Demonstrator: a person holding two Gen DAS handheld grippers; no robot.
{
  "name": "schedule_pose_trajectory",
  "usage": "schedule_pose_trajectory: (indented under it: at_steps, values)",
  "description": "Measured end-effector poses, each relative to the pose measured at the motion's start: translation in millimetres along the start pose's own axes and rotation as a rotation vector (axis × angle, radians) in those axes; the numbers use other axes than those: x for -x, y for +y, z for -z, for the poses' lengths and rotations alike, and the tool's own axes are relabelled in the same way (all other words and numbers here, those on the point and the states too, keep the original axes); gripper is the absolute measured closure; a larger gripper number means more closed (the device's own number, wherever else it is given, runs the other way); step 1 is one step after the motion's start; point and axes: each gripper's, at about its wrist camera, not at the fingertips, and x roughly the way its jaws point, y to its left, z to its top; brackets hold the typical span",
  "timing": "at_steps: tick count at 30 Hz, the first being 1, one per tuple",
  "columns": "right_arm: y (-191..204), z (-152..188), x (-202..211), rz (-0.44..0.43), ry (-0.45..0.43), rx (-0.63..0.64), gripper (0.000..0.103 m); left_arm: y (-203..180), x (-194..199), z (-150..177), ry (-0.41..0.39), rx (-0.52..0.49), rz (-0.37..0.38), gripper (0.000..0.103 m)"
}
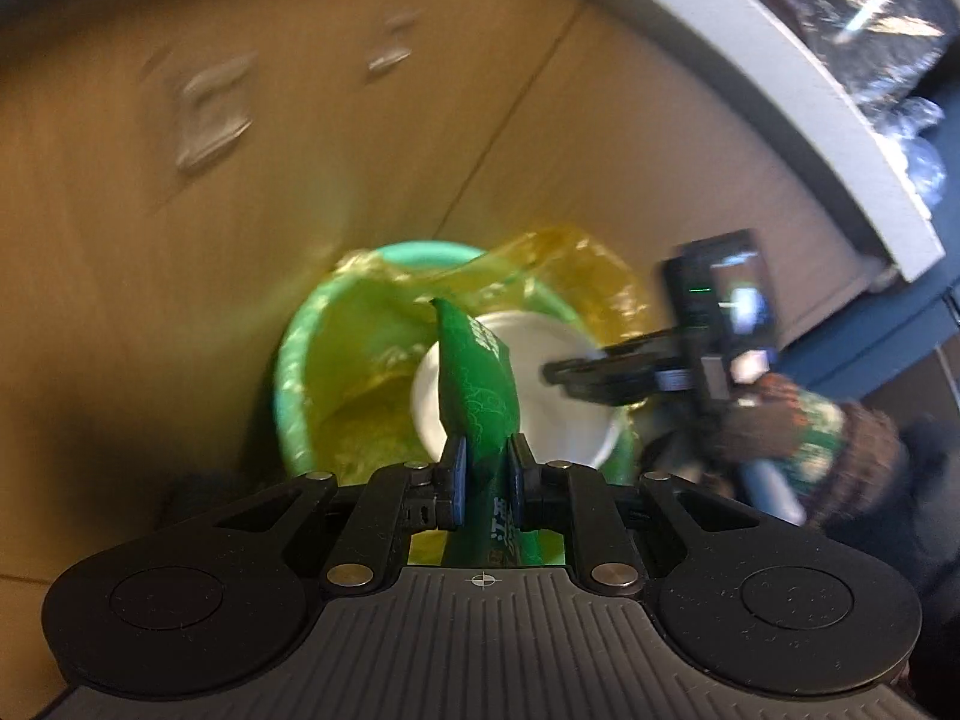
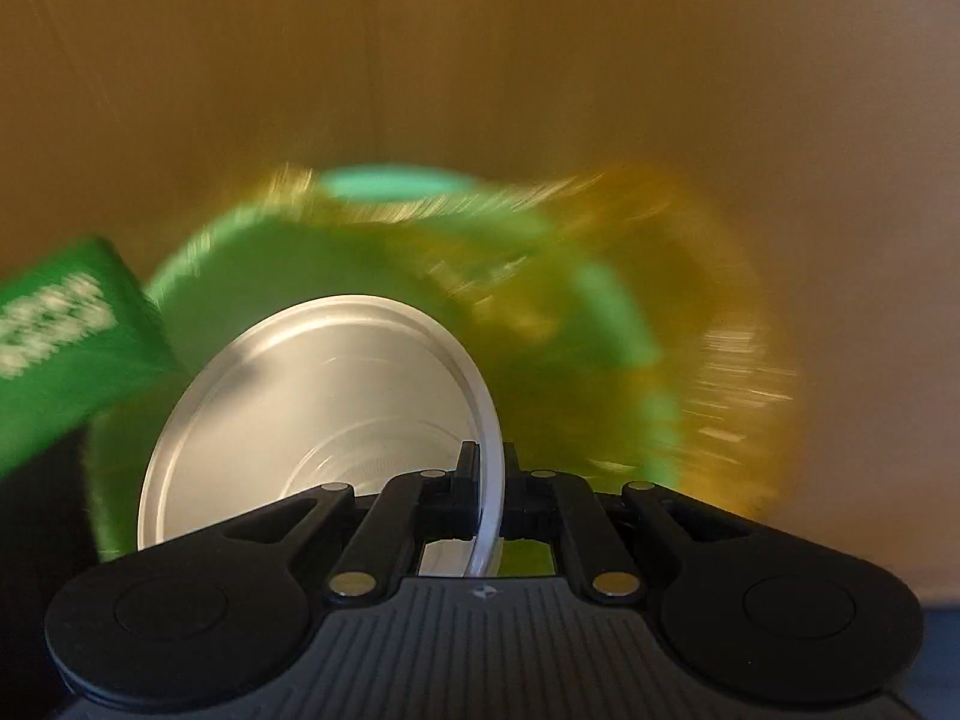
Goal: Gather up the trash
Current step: 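Open the right tool to drop the bowl while the left tool drops the sachet into the bin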
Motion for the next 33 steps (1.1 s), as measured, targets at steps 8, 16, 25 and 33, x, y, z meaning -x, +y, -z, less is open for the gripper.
schedule_pose_trajectory:
  at_steps: [8,16,25,33]
  values:
    - [49.1,-8.4,-107.0,-0.069,0.134,0.179,0.084,30.1,-22.9,9.3,0.074,0.085,-0.017,0.086]
    - [19.9,-2.8,-77.5,-0.076,0.198,0.095,0.058,38.4,-47.8,10.4,0.142,0.113,-0.037,0.086]
    - [-36.0,33.8,75.8,-0.024,-0.062,-0.131,0.033,29.1,-101.4,15.3,0.274,0.135,-0.023,0.085]
    - [-54.6,27.1,105.9,0.074,-0.189,-0.098,0.030,26.9,-148.0,-2.0,0.308,0.212,-0.066,0.083]
